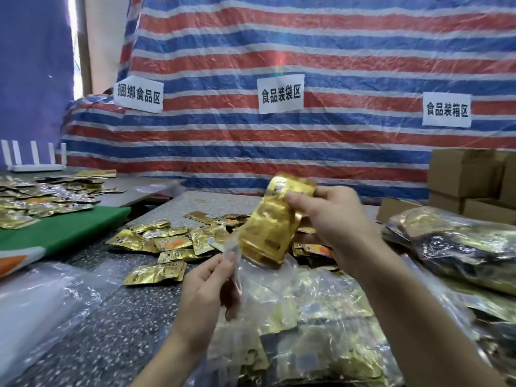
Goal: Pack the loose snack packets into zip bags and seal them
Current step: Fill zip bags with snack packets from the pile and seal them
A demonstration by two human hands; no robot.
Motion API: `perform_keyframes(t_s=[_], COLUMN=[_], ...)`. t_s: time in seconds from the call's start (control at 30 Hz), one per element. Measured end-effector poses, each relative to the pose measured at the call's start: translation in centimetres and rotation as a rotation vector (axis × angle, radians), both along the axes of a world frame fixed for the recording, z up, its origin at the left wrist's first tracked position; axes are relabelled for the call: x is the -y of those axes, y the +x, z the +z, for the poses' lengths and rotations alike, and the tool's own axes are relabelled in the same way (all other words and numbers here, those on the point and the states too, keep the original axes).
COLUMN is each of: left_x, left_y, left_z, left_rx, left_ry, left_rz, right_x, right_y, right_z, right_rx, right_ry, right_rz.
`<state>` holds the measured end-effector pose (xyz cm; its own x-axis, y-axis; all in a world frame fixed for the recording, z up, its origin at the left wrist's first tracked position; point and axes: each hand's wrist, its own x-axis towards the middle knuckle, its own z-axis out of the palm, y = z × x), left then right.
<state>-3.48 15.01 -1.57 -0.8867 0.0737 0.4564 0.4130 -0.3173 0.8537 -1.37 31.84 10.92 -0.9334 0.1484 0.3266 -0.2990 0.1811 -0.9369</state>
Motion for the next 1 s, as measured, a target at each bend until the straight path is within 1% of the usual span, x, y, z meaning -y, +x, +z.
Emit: perform_keyframes(t_s=[0.07, 0.13, 0.27, 0.33, 0.47, 0.53, 0.63, 0.7, 0.8, 0.93, 1.0], left_x=[-0.1, -0.1, -0.2, -0.2, 0.1, 0.2, 0.4, 0.5, 0.4, -0.1, -0.4], left_y=[0.2, 0.3, 0.5, 0.4, 0.3, 0.4, 0.6, 0.7, 1.0, 1.3, 1.5], left_z=[0.2, 0.5, 0.7, 0.7, 1.0, 1.1, 1.4, 1.6, 1.8, 1.4, 1.2], left_rx=[-0.014, -0.023, -0.045, -0.060, -0.080, -0.076, -0.085, -0.107, -0.147, -0.174, -0.155], left_ry=[0.019, 0.057, 0.050, 0.030, 0.054, 0.096, 0.119, 0.129, 0.118, 0.053, 0.051], left_rz=[0.032, 0.049, 0.071, 0.100, 0.140, 0.129, 0.150, 0.172, 0.183, 0.184, 0.164], right_x=[0.6, 1.1, 1.6, 1.3, 0.1, -0.4, -0.9, -0.8, -0.6, -0.6, -1.0], right_y=[-0.4, -0.9, -1.2, -1.1, -0.2, 0.3, 0.3, 0.3, 0.2, -0.1, -0.6], right_z=[-1.2, -2.2, -2.9, -2.7, -1.5, -0.8, -0.3, -0.4, -0.7, -0.8, -1.0], right_rx=[0.033, 0.088, 0.229, 0.225, 0.194, 0.158, 0.032, -0.007, 0.003, 0.041, 0.050], right_ry=[0.196, 0.306, 0.248, 0.296, 0.485, 0.452, 0.242, 0.186, 0.194, 0.222, 0.245], right_rz=[-0.047, -0.057, 0.076, 0.116, 0.104, 0.159, 0.165, 0.162, 0.174, 0.196, 0.157])
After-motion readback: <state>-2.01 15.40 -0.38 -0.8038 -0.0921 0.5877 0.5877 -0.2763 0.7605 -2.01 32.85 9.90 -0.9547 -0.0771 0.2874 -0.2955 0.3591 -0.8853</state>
